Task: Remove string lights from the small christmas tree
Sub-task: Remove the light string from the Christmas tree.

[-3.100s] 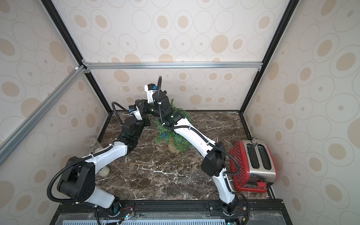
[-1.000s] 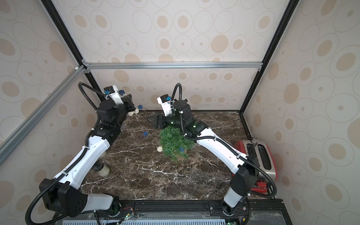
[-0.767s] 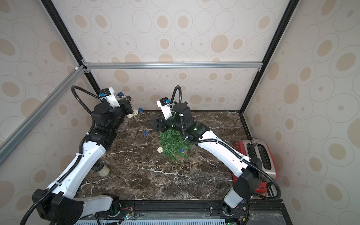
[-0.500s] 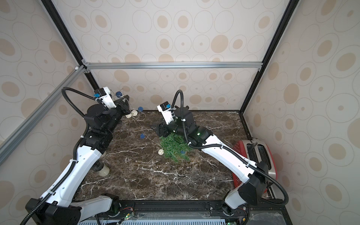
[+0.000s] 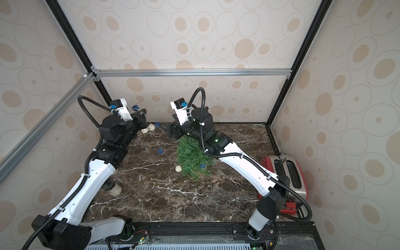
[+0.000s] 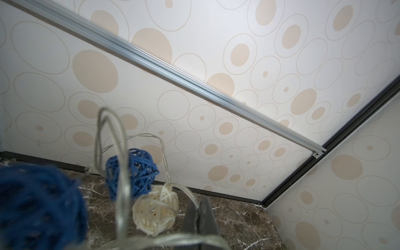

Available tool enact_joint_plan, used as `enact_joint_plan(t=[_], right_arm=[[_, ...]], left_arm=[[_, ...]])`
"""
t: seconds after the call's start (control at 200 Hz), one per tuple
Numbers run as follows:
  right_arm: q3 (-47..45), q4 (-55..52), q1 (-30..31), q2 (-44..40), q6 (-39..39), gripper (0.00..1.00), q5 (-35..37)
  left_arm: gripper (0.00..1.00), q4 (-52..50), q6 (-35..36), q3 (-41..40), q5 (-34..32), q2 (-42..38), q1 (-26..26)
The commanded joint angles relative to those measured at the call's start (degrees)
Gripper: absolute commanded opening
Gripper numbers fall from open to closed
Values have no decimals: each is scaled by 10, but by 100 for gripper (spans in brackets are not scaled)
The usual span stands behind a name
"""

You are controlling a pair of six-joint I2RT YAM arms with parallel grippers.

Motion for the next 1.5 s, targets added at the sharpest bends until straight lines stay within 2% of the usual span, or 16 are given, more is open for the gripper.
enact_joint_plan(t=[0.0,0.15,0.311,0.486,0.651,0.897,1.232,1.498], right_arm=[[51,11,-2,10,-1,75,-35],[52,-60,19,-7,-19,72,-31],[17,-135,63,-43,-54,70,38],[-31,-151,84,-72,-49,68,76],[-32,-190,107,-71,-67,68,116],[12,-234,138,-18,-80,72,166],[87,-259,143,71,-60,74,217],[71,-250,133,78,-37,65,218]], left_arm=[[0,-7,1,26,-1,2,3],[0,-22,7,52,4,0,2],[0,-42,5,85,13,-3,2],[0,-39,-25,116,44,-7,3],[0,-39,-41,150,65,-16,2],[0,-51,-45,206,78,-11,2],[0,-33,-69,224,89,-5,3],[0,-35,-67,238,92,-5,2]])
